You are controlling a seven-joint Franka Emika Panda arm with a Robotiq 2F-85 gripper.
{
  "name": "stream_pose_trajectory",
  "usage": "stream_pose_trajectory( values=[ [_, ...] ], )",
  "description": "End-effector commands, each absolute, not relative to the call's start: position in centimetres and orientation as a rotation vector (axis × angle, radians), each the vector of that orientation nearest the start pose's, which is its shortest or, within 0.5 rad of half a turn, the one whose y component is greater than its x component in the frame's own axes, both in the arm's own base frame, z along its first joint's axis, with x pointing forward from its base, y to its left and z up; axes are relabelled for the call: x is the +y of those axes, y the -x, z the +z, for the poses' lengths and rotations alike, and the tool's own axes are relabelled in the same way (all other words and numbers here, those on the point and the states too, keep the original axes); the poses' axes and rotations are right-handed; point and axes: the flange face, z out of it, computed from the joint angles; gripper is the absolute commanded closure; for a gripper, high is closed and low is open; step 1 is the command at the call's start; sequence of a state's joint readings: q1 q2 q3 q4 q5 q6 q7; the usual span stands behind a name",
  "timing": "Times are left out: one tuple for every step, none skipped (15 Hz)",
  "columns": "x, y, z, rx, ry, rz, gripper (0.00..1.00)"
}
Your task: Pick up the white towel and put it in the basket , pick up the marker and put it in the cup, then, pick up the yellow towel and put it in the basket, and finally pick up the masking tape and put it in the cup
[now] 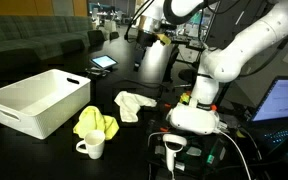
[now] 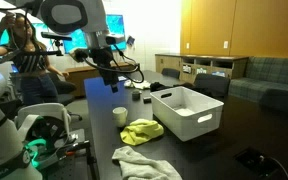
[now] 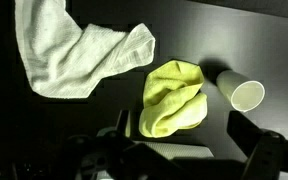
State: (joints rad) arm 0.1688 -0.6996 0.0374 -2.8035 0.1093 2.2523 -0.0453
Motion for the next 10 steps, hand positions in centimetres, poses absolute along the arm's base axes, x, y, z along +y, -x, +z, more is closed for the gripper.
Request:
stream_pose_trajectory(
  values=[
    [7.1,-32.8,41.2,-0.278,3.045,-0.218,0.00],
    [7.1,-32.8,41.2,-0.278,3.045,-0.217,0.00],
    [7.1,-32.8,41.2,-0.278,3.045,-0.217,0.00],
    [7.1,-32.8,41.2,-0.278,3.045,-0.217,0.00],
    [7.1,-32.8,41.2,-0.278,3.045,-0.217,0.00],
    [7.1,-32.8,41.2,-0.278,3.045,-0.217,0.00],
    [7.1,-32.8,41.2,-0.278,3.045,-0.217,0.00],
    [7.1,-32.8,41.2,-0.278,3.045,-0.217,0.00],
    [7.1,-33.0,41.0,-0.283,3.049,-0.208,0.00],
    [7.4,-33.7,40.2,-0.298,3.054,-0.169,0.00]
  ],
)
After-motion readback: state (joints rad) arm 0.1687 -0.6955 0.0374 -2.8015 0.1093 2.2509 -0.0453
